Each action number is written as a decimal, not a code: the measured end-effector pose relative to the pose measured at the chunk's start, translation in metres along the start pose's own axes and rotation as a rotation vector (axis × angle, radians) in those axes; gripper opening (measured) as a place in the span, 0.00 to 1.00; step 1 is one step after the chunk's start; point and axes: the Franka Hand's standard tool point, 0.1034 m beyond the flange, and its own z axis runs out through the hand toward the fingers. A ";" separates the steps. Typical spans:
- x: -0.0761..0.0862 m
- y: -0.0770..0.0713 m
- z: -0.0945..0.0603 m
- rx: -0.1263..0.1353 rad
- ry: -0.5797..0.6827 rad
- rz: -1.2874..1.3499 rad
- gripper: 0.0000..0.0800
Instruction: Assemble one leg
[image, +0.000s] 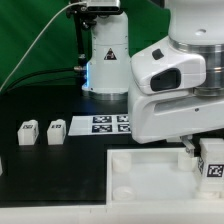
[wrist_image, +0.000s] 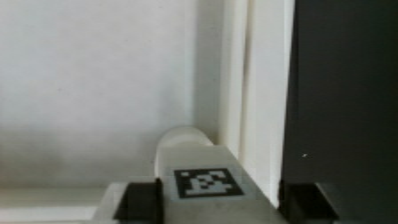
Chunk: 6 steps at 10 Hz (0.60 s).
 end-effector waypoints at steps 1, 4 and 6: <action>-0.003 0.002 0.003 0.010 0.027 0.136 0.39; -0.002 0.001 0.004 0.112 0.048 0.656 0.37; -0.002 -0.005 0.004 0.140 0.033 0.939 0.37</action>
Offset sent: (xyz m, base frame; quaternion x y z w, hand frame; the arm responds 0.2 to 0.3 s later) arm -0.0085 0.0007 -0.0101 0.1152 -0.0142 0.3786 0.9182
